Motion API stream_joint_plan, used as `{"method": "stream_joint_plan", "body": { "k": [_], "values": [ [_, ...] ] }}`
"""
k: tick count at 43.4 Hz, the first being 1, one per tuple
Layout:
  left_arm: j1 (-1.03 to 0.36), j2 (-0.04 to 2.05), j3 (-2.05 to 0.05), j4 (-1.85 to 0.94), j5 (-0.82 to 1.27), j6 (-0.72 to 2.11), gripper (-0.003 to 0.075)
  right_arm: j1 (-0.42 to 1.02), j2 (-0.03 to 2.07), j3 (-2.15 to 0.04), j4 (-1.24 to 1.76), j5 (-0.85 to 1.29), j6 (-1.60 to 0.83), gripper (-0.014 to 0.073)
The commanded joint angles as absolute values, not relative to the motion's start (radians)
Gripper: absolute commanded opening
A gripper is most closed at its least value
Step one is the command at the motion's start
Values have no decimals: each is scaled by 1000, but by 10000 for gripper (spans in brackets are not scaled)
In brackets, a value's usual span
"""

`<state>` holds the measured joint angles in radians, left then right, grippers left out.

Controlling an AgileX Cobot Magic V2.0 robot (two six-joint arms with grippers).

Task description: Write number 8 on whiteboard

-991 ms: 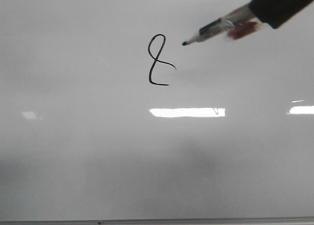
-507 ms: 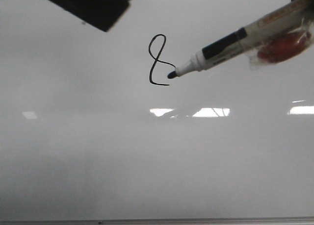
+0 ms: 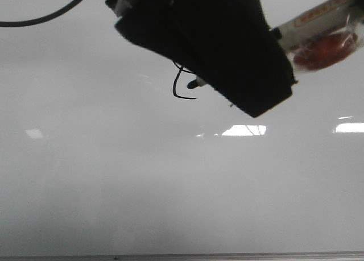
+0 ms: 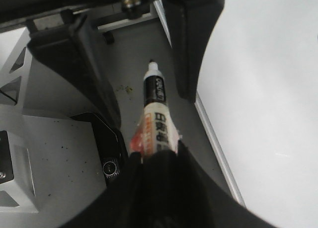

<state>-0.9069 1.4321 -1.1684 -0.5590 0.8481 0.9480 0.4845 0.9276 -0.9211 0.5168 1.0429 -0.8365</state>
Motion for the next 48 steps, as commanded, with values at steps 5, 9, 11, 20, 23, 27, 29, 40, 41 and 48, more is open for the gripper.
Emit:
{"method": "stream_joint_plan", "body": {
  "k": [5, 9, 11, 20, 23, 27, 29, 40, 41, 48],
  "values": [
    [-914, 1398, -1207, -633, 802, 990, 224, 486, 914, -948, 563, 1013, -845, -98],
    [-914, 1398, -1207, -640, 801, 1000, 140, 486, 914, -948, 563, 1013, -845, -96],
    [-914, 1398, -1207, -642, 801, 1002, 111, 486, 914, -948, 563, 1013, -845, -87],
    [-914, 1398, -1207, -639, 798, 1002, 18, 486, 914, -947, 561, 1016, -845, 253],
    [-912, 1393, -1207, -614, 800, 981, 18, 483, 914, -955, 531, 1027, -832, 397],
    [-895, 1369, -1209, -496, 800, 860, 18, 464, 889, -981, 429, 1066, -731, 502],
    [-884, 1347, -1209, -420, 800, 768, 18, 450, 870, -994, 354, 1075, -663, 501],
    [-724, 1188, -1209, 66, 861, 202, 18, 387, 772, -997, 93, 1074, -390, 500],
    [-705, 1171, -1207, 94, 869, 155, 18, 387, 768, -997, 93, 1074, -389, 500],
    [-522, 1103, -1191, 238, 915, -43, 18, 387, 766, -997, 93, 1072, -389, 500]
  ]
}}
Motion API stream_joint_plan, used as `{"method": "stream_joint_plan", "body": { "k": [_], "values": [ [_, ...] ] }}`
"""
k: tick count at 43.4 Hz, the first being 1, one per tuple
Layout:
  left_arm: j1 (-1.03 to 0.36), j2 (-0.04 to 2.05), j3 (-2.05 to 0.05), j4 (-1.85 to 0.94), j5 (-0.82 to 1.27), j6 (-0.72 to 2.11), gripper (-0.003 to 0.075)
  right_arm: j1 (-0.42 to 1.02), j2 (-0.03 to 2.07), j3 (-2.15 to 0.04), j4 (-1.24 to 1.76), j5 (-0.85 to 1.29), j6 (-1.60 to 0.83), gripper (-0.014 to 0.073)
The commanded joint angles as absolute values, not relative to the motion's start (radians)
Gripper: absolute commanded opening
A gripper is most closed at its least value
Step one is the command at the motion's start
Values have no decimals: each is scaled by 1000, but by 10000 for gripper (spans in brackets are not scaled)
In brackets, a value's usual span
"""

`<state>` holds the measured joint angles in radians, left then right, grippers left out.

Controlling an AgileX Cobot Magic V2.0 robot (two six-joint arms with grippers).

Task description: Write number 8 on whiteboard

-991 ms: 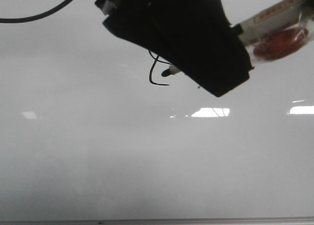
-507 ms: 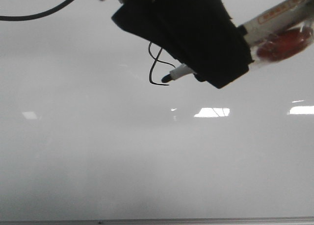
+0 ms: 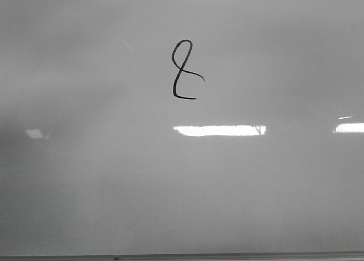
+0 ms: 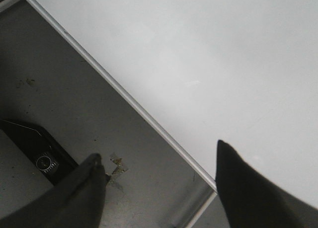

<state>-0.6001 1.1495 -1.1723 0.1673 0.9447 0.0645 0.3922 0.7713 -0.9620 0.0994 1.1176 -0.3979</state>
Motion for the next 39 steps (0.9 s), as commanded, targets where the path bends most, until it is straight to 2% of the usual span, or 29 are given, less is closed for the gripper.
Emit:
{"method": "stream_joint_plan", "body": {
  "k": [1, 8, 18, 24, 39],
  "values": [
    [-496, 1096, -1181, 242, 915, -50, 18, 387, 766, -997, 93, 1071, -389, 500],
    [-290, 1090, -1107, 244, 858, -142, 18, 387, 766, -997, 93, 1064, -389, 500],
    [-67, 1136, -957, 202, 640, -176, 18, 387, 768, -997, 93, 1056, -389, 500],
    [-23, 1200, -926, 160, 556, -176, 18, 387, 768, -997, 93, 1051, -389, 500],
    [-23, 1381, -928, 160, 383, -176, 34, 387, 768, -997, 93, 1051, -389, 500]
  ]
}}
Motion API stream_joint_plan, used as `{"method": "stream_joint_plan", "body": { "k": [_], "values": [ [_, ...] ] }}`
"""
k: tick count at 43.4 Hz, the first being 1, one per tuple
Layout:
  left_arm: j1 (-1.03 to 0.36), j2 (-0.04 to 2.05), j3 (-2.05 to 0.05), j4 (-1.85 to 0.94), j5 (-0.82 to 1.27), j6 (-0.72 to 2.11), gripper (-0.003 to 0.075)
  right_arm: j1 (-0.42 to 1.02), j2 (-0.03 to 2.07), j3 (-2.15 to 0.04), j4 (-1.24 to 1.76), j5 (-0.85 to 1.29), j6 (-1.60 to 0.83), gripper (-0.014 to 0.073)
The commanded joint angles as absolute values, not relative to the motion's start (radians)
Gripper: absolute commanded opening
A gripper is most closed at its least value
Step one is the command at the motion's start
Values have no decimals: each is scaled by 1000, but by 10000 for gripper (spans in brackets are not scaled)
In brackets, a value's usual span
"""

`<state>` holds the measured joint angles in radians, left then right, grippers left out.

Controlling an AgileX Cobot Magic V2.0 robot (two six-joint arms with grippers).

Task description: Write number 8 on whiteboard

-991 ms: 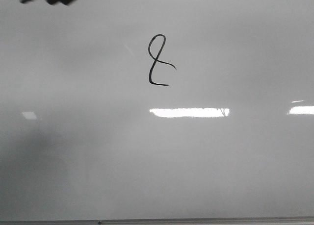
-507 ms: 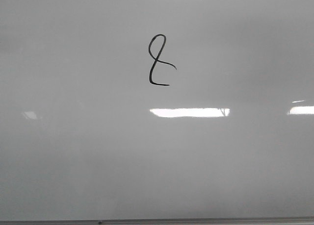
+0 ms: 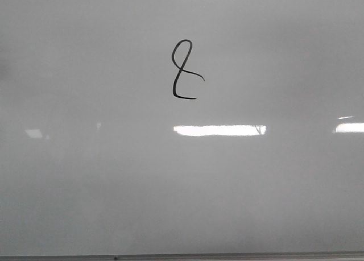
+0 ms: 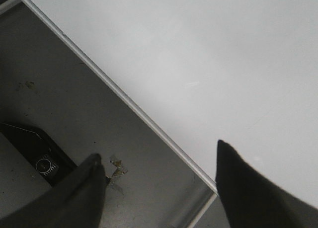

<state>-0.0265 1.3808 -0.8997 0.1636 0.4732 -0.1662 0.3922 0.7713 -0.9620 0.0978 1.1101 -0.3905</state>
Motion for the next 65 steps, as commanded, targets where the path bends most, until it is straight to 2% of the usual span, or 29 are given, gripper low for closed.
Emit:
{"method": "stream_joint_plan", "body": {
  "k": [1, 14, 21, 27, 40, 48, 55, 65],
  "values": [
    [-23, 1389, -928, 160, 377, -176, 43, 387, 768, -997, 93, 1051, -389, 500],
    [-23, 1450, -930, 161, 331, -176, 270, 387, 768, -997, 93, 1051, -389, 500],
    [-23, 1452, -930, 163, 332, -176, 323, 387, 768, -997, 93, 1051, -389, 500],
    [-23, 1429, -960, 187, 425, -176, 327, 387, 768, -997, 93, 1067, -363, 500],
    [-76, 1196, -988, 207, 596, -143, 324, 387, 747, -997, -22, 1119, -44, 500],
    [-206, 1024, -986, 200, 713, -115, 324, 387, 657, -994, -22, 1117, -40, 500],
    [-378, 881, -973, 178, 835, -109, 324, 387, 549, -949, -22, 1117, -40, 500],
    [-577, 748, -971, 31, 856, -20, 324, 387, 434, -900, -22, 1116, -42, 500]
  ]
}}
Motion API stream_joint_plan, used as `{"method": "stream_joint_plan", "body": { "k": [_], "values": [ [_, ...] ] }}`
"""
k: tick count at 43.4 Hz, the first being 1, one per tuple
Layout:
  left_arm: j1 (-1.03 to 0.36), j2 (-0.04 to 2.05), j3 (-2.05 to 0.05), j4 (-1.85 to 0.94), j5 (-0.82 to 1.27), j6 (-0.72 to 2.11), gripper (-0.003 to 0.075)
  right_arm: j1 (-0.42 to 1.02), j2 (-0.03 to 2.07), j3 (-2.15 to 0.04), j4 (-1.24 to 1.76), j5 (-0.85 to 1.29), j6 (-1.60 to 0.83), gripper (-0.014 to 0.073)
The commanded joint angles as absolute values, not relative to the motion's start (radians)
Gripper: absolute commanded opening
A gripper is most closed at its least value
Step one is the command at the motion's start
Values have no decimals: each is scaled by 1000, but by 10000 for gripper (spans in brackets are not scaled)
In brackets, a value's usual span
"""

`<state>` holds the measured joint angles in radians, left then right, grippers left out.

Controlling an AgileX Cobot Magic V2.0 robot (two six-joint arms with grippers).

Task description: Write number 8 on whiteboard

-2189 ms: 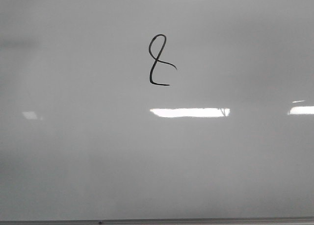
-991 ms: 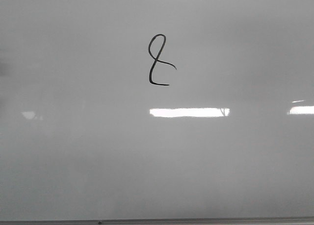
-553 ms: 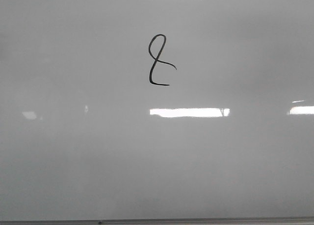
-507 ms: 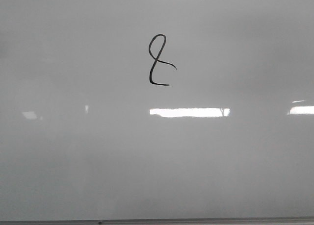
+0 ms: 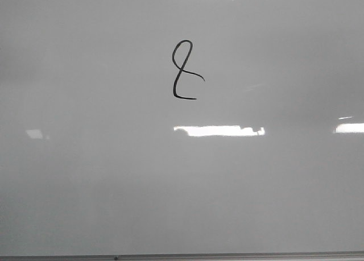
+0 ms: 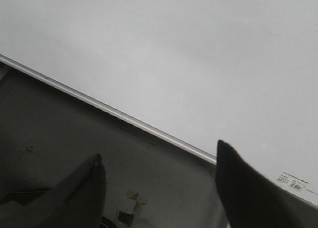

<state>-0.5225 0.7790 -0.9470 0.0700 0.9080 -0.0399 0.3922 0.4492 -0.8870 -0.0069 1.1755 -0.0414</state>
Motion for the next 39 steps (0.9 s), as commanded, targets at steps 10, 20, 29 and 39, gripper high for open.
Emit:
{"method": "stream_joint_plan", "body": {
  "k": [10, 20, 29, 39],
  "values": [
    [-648, 740, -971, 31, 852, -20, 324, 387, 425, -899, -22, 1117, -42, 500],
    [-648, 740, -971, 31, 852, -20, 268, 387, 425, -899, -22, 1117, -42, 423],
    [-648, 740, -971, 31, 852, -20, 73, 387, 425, -899, -22, 1117, -42, 29],
    [-648, 740, -971, 31, 851, -20, -20, 387, 425, -899, -22, 1116, -42, -109]
  ]
}}
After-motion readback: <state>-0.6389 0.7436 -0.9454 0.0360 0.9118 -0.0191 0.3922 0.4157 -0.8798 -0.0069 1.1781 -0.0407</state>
